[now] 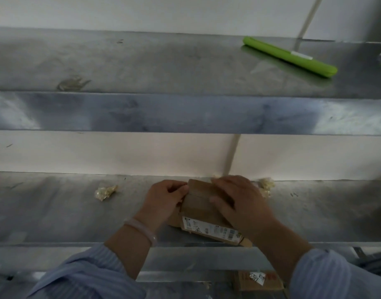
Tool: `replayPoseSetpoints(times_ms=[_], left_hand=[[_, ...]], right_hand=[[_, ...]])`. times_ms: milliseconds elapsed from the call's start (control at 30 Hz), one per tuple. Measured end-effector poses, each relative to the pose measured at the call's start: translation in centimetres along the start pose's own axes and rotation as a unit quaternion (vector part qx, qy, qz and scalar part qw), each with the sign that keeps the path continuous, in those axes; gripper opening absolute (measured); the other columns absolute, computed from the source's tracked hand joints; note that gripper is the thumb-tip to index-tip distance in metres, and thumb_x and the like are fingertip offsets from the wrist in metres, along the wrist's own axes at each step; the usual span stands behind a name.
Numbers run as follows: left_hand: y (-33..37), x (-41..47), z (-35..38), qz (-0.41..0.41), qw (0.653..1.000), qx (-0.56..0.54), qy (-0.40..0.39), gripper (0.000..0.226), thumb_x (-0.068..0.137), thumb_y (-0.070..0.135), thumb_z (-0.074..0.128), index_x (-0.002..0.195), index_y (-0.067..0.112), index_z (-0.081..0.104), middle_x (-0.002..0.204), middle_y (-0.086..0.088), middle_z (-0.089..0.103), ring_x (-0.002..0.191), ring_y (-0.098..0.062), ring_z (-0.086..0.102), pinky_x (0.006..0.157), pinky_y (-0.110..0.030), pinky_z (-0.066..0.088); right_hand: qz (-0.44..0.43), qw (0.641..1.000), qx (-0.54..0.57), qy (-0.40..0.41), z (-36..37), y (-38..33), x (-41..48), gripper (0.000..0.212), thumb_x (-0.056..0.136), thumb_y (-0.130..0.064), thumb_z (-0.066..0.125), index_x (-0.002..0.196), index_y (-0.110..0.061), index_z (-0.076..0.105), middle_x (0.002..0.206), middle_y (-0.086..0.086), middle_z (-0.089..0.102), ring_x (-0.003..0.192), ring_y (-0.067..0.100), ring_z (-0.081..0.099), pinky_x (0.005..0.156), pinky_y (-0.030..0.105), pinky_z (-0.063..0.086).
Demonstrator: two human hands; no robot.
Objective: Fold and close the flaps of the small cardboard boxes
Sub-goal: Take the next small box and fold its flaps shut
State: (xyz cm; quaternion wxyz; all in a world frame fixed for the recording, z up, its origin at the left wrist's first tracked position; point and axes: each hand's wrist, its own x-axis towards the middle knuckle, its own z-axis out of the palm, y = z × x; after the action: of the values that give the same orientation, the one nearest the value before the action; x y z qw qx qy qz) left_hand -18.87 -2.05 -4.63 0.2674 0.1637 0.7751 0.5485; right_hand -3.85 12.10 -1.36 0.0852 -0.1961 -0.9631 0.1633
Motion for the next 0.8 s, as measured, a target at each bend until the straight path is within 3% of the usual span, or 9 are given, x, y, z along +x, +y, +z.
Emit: replayPoseSetpoints(times_ms=[100, 200, 300, 400, 567, 700, 800], left_hand=[[-0.3, 0.2, -0.7, -0.006, 1.0, 0.006, -0.014, 0.014, 0.088, 0.009, 0.064, 0.084, 0.019, 0.072, 0.083, -0.004, 0.073, 0.08, -0.019, 0.07, 0.075, -0.034, 0.059], [-0.9, 0.4, -1.7, 0.071, 0.981, 0.179, 0.009, 0.01, 0.086, 0.017, 0.067, 0.081, 0.025, 0.069, 0.073, 0.009, 0.068, 0.071, -0.009, 0.065, 0.067, -0.019, 0.053], [-0.8, 0.2, -2.1, 0.126, 0.955, 0.268, 0.031, 0.007, 0.091, 0.02, 0.06, 0.087, 0.02, 0.065, 0.072, 0.014, 0.058, 0.07, -0.005, 0.057, 0.06, -0.01, 0.038], [-1.0, 0.3, -2.1, 0.119, 0.958, 0.26, 0.022, 0.009, 0.093, 0.018, 0.054, 0.087, 0.02, 0.06, 0.076, 0.01, 0.057, 0.073, -0.009, 0.056, 0.06, -0.015, 0.04], [-0.7, -0.6, -3.1, 0.11, 0.98, 0.16, 0.03, 0.023, 0.093, 0.009, 0.051, 0.078, 0.025, 0.058, 0.08, 0.002, 0.063, 0.077, -0.014, 0.063, 0.073, -0.036, 0.057], [0.6, -0.8, -4.2, 0.147, 0.98, 0.127, 0.046, 0.017, 0.086, 0.019, 0.067, 0.098, 0.03, 0.063, 0.076, 0.006, 0.071, 0.074, -0.001, 0.067, 0.07, -0.02, 0.054], [0.1, -0.1, -4.3, 0.132, 0.971, 0.174, 0.097, 0.004, 0.086, 0.027, 0.067, 0.084, 0.023, 0.066, 0.068, 0.007, 0.069, 0.066, 0.0, 0.065, 0.064, -0.019, 0.053]], right_hand=[[-0.038, 0.992, -0.045, -0.112, 1.4, -1.1, -0.1, 0.079, 0.081, -0.076, 0.043, 0.149, -0.039, 0.026, 0.153, -0.016, 0.024, 0.139, 0.009, 0.021, 0.11, 0.022, 0.002], [-0.055, 0.993, -0.039, -0.099, 2.8, -0.7, 0.2, 0.087, 0.073, -0.082, 0.038, 0.148, -0.04, 0.027, 0.154, -0.016, 0.025, 0.142, 0.009, 0.021, 0.11, 0.024, -0.01], [-0.078, 0.991, -0.064, -0.084, 3.2, -0.7, 0.6, 0.088, 0.071, -0.083, 0.036, 0.148, -0.04, 0.029, 0.153, -0.017, 0.027, 0.142, 0.009, 0.023, 0.114, 0.028, -0.005], [-0.076, 0.992, -0.061, -0.085, 3.2, -0.8, 0.7, 0.086, 0.073, -0.081, 0.043, 0.148, -0.04, 0.029, 0.153, -0.018, 0.027, 0.14, 0.007, 0.023, 0.115, 0.028, -0.003], [-0.053, 0.993, -0.034, -0.098, 3.9, -0.3, 1.1, 0.094, 0.065, -0.087, 0.026, 0.148, -0.042, 0.025, 0.155, -0.019, 0.022, 0.144, 0.005, 0.016, 0.118, 0.031, -0.008], [-0.053, 0.994, -0.014, -0.09, 3.9, -0.1, 1.1, 0.096, 0.062, -0.087, 0.027, 0.147, -0.043, 0.027, 0.155, -0.02, 0.023, 0.144, 0.003, 0.015, 0.119, 0.03, -0.007], [-0.05, 0.995, -0.002, -0.086, 3.9, -0.1, 0.9, 0.098, 0.059, -0.089, 0.028, 0.146, -0.043, 0.029, 0.155, -0.02, 0.023, 0.144, 0.003, 0.014, 0.119, 0.029, -0.007]])
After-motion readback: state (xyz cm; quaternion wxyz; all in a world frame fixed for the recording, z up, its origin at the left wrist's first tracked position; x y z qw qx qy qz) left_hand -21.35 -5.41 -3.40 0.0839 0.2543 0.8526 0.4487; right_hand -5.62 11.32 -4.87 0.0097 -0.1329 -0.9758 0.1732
